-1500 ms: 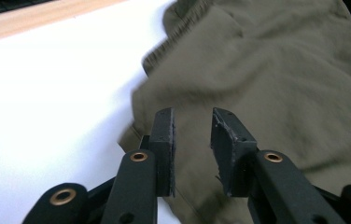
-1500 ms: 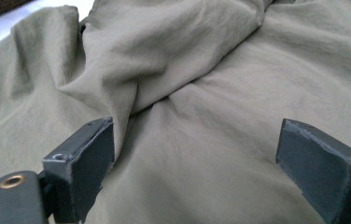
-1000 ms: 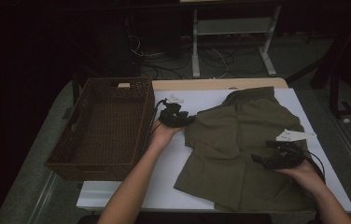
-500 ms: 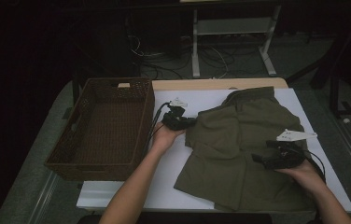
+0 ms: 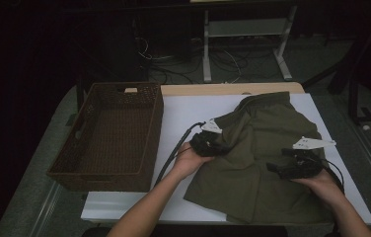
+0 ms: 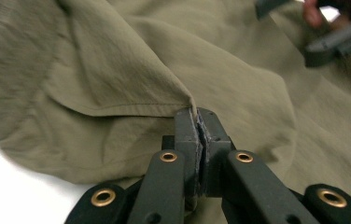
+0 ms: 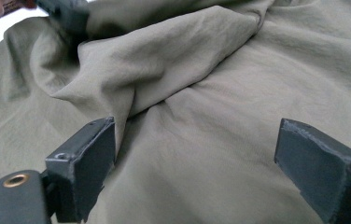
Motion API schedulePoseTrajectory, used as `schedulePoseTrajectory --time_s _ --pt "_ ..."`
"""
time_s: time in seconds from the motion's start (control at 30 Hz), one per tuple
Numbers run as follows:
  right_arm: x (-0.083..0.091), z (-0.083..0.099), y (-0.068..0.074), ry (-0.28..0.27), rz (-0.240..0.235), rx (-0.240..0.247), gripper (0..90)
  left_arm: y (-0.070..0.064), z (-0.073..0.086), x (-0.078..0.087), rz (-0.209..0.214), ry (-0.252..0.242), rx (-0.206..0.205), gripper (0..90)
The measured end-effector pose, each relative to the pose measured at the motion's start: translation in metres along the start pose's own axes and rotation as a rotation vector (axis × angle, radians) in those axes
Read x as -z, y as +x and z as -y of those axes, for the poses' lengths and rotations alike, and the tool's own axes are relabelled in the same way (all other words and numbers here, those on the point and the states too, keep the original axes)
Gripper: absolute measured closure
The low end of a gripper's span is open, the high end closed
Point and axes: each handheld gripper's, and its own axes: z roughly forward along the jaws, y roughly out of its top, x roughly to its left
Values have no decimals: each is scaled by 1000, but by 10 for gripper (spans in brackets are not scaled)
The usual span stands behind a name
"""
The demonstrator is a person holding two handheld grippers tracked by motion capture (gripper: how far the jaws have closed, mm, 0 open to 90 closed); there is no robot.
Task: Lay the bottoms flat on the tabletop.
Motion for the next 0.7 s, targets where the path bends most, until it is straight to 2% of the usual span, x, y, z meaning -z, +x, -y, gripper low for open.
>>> schedulePoseTrajectory --time_s 0.13,0.27,0.43,0.57,0.7 --pt "0 0 0 0 2 -1 126 -3 8 -13 8 38 1 867" --pt "-1 0 0 1 2 -2 126 -5 13 -20 10 50 1 823" --pt "-1 1 0 3 1 -1 126 -5 12 -13 0 40 -8 703" --pt "-1 0 0 1 0 -2 126 -3 12 -5 -5 24 2 591" --pt "0 1 0 1 1 0 126 1 10 3 -19 -14 24 545"
